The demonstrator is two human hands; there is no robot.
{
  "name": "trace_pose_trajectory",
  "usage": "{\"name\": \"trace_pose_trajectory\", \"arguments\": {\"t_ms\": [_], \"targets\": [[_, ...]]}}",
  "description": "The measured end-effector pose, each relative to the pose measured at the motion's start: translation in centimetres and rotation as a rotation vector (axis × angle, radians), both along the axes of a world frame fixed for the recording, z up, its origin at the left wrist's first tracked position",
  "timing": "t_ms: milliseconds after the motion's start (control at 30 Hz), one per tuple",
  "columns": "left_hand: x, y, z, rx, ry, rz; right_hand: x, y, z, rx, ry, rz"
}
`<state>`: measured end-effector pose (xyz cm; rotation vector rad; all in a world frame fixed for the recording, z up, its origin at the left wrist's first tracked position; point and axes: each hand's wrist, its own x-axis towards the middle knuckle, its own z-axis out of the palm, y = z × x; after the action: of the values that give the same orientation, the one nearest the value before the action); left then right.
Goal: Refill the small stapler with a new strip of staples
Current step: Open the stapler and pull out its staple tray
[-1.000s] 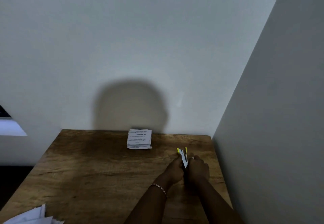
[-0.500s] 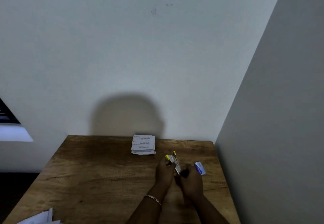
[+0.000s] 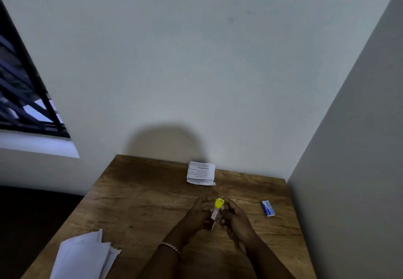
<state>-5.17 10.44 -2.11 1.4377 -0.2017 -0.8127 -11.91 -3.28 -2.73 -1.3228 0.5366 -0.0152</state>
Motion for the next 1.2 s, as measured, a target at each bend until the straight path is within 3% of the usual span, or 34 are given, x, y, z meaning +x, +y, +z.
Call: {"name": "trace_pose_trajectory", "arguments": {"t_ms": [167,367,533,700,1000,1200], "targets": [[-0.3,1.7,0.4,-0.041,0.041,0.022,0.1,1.5,0.1,0.041,-0.040,-0.021],[0.0,3.8,0.6,0.034,-0.162,-0.075,-0.3,3.0,0.5,-0.016,-0.054,-0.086],[-0.3,4.0,0.7,0.106,-0.209,-0.028,-1.0,4.0,1.0,-0.049,-0.073,-0.083],[-0.3,4.6,0.6,0.251,-0.423,-0.037,-1.6,4.9,1.0,-0.045,-0.064,-0.105],[-1.7,4.9,2.6,0.400,-0.863,-0.359,-1.7,7.2,0.8,-0.055,-0.016,-0.180],[-2.3,5.2,2.3,0.402,-0.974,-0.249,-1.3,8.4,1.6,-0.182,-0.010,-0.245]]}}
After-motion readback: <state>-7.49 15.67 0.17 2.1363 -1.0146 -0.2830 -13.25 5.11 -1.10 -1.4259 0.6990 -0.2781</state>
